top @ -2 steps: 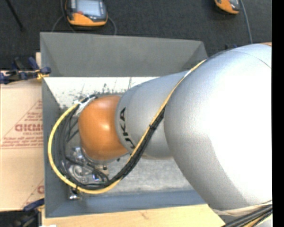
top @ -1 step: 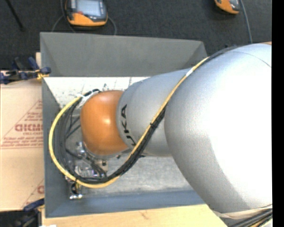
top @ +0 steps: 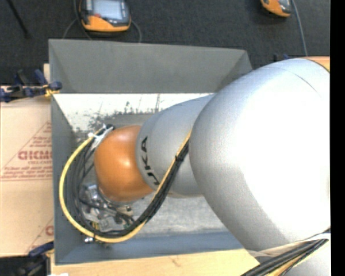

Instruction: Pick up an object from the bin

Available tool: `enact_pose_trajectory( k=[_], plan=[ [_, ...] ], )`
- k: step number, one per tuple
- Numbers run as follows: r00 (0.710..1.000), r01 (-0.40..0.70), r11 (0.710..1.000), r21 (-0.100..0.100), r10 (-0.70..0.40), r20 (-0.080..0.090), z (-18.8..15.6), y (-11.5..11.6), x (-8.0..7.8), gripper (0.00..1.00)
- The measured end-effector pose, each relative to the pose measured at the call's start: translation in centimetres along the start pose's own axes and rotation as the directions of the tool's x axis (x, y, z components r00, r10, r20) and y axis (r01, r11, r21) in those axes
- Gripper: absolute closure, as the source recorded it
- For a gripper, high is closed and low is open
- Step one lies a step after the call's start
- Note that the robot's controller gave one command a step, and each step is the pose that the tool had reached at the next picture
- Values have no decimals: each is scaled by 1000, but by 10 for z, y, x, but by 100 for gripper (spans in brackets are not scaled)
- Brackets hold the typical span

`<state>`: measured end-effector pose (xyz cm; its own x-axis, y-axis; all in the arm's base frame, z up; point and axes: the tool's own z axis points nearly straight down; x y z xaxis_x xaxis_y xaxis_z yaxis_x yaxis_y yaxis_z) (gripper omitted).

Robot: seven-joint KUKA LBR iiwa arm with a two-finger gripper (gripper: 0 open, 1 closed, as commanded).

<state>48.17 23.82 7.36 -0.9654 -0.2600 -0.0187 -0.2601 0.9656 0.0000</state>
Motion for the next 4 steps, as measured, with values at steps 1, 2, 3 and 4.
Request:
enact_pose_trajectory(
  k=[1,2,3,4],
  plan=[
    [989,148,989,-1,-148,6,-1,-23,8,0],
    [989,145,989,-2,-145,-12,3,-23,14,100],
    [990,140,990,-1,-140,-9,-81,-24,10,100],
    [991,132,991,-1,-132,-12,-112,-25,7,100]
  ],
)
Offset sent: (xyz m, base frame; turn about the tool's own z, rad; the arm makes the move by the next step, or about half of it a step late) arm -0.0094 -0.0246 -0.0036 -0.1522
